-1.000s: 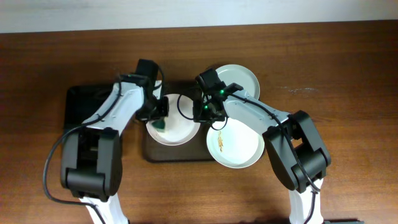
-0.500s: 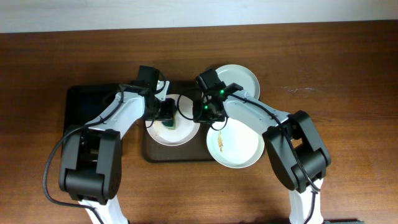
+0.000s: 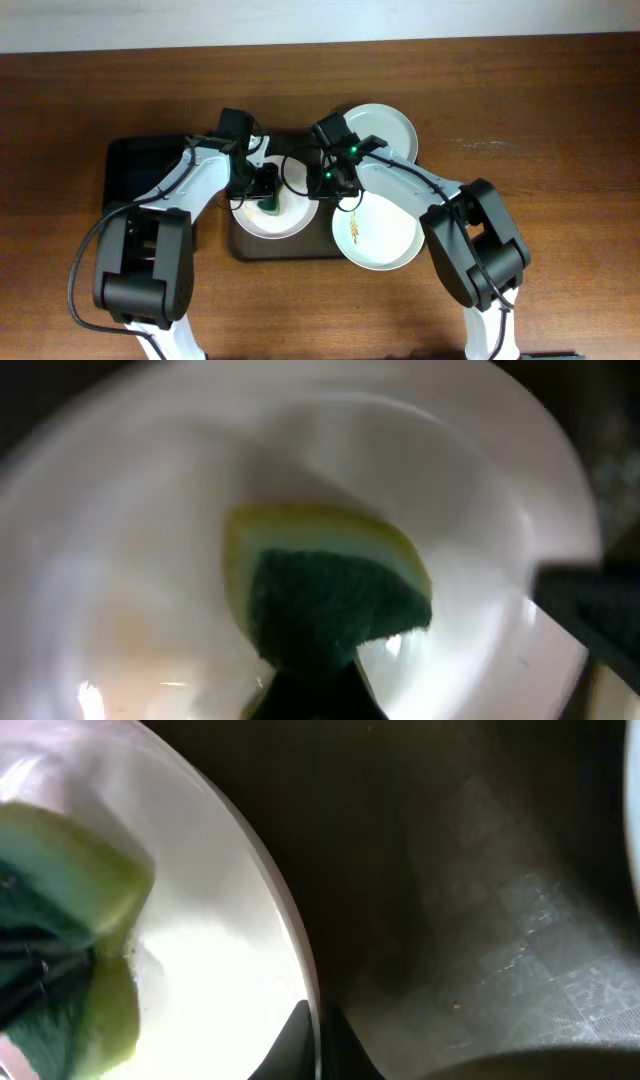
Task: Clean dirty plates on tray and stack at the side
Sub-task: 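Scrub the held plate with the sponge in the left gripper, then carry the scrubbed plate right and set it on the table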
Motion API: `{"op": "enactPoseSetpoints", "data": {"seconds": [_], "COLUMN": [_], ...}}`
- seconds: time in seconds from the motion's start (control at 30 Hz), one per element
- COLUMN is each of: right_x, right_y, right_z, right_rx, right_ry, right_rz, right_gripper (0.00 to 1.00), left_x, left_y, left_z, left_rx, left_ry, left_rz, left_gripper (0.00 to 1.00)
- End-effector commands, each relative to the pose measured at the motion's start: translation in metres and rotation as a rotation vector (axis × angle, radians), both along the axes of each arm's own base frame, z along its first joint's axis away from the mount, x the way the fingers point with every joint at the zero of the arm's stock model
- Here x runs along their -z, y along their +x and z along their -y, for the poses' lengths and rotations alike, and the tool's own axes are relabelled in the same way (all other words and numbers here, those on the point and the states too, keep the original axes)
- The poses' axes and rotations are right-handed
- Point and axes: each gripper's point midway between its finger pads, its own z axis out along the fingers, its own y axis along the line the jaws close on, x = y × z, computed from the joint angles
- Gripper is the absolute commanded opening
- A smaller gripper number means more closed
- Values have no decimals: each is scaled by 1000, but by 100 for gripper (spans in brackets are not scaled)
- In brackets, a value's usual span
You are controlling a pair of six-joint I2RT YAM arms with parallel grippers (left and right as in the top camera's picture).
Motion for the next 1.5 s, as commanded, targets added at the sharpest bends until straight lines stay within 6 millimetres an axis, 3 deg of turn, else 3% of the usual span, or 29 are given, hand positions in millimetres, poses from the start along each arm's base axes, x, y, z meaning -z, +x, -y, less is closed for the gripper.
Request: {"op": "enactPoseSetpoints", "data": {"seconds": [0.0, 0.1, 0.13, 0.17, 0.23, 0.27, 0.3, 0.37, 0.43, 0.47, 0.6, 0.63, 0.67, 0.73, 0.77, 0.83, 0.93, 1.0, 1.1, 1.17, 1.3, 1.4, 1.47], "right_x": [-17, -17, -17, -16, -16, -15, -15, -14, -14, -14, -14, -14, -14, -13, -13, -13, -13, -27, -66, -104, -142, -153, -173], "right_y": [7, 7, 7, 6, 5, 4, 4, 4, 4, 4, 4, 4, 4, 1, 0, -3, -5, -4, 2, 7, 5, 1, 2], "right_z": [0, 0, 0, -2, -4, -4, -4, -4, -4, -4, -4, -4, -4, -3, -3, -3, -4, -4, 13, 33, 80, 86, 90], "right_rx": [16, 16, 16, 12, 6, 6, 6, 6, 6, 6, 6, 6, 5, 5, 3, -1, -5, -19, 4, 33, 113, 114, 145], "right_ry": [15, 16, 16, 15, 16, 14, 14, 13, 13, 13, 13, 13, 13, 8, 10, 16, 22, 28, -29, -100, -347, -518, -665], "right_rz": [37, 36, 36, 37, 37, 34, 33, 32, 32, 32, 31, 31, 30, 20, 12, 1, -8, 17, 125, 238, 390, 496, 628], "right_gripper": [4, 4, 4, 4, 4, 4, 4, 4, 4, 4, 4, 4, 4, 4, 4, 4, 4, 4, 4, 4, 4, 4, 4], "left_x": [13, 16, 15, 12, -3, -3, -1, 10, 13, 14, 16, 15, 13, 2, -5, -27, -92, -114, -109, -105, -103, -103, -103], "left_y": [3, -26, -47, -57, -53, -39, -27, -4, 0, -2, -50, -56, -55, -42, -32, -8, 40, 57, 52, 48, 46, 46, 46], "left_z": [-46, -46, -32, -18, 27, 29, 25, -17, -54, -60, -63, -54, -32, 10, 21, 21, 2, -24, -39, -46, -50, -50, -50], "left_rx": [-76, -52, -32, -14, 53, 58, 54, -64, -107, -111, -79, -68, -60, -1, 9, 6, -32, -83, -100, -109, -113, -113, -114], "left_ry": [255, 262, 184, 98, -173, -179, -150, 71, 271, 307, 318, 265, 139, -112, -171, -185, -185, -128, -90, -39, -17, -17, -16], "left_rz": [13, -103, -196, -238, -226, -163, -114, -35, -5, -9, -205, -236, -244, -197, -161, -101, 25, 75, 48, 32, 28, 28, 28], "left_gripper": [1, 1, 1, 1, 1, 1, 1, 1, 1, 1, 1, 1, 1, 1, 1, 1, 1, 1, 1, 1, 1, 1, 1]}}
